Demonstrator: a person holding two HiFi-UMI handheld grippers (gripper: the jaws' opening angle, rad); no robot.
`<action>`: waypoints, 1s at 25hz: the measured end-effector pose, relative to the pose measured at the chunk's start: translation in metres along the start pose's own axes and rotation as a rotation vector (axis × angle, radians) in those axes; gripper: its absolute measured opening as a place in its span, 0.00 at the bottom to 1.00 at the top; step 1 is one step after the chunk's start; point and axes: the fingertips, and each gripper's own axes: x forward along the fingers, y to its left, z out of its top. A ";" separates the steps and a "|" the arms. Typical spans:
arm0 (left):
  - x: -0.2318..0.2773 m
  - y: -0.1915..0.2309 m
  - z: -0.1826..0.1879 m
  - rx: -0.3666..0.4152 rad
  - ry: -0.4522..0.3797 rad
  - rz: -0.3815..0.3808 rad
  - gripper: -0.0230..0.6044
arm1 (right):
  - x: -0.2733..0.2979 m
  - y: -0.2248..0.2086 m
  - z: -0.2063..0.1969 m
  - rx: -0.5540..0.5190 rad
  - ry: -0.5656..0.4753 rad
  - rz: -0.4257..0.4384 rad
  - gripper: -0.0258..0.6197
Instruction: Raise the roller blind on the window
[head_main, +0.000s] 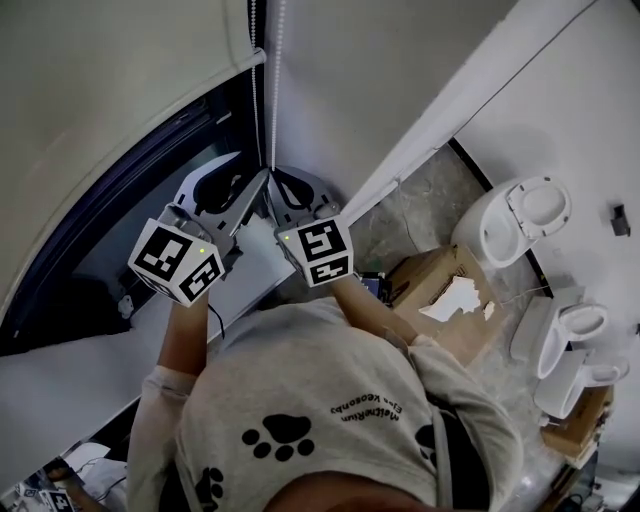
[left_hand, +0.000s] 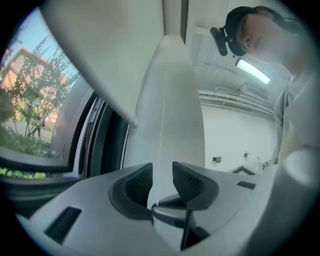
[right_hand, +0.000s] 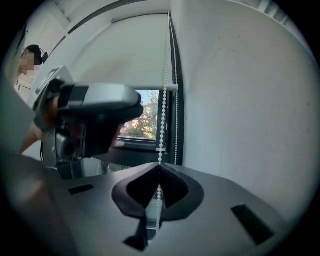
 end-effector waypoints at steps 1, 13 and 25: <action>0.002 -0.002 0.013 0.024 -0.013 -0.006 0.24 | 0.000 0.000 0.000 -0.001 -0.001 0.001 0.05; 0.037 -0.009 0.066 0.142 -0.047 0.013 0.15 | -0.003 0.003 0.000 -0.008 -0.002 0.008 0.05; 0.045 -0.009 0.057 0.142 -0.002 0.006 0.06 | -0.007 0.007 -0.001 -0.026 -0.016 0.002 0.05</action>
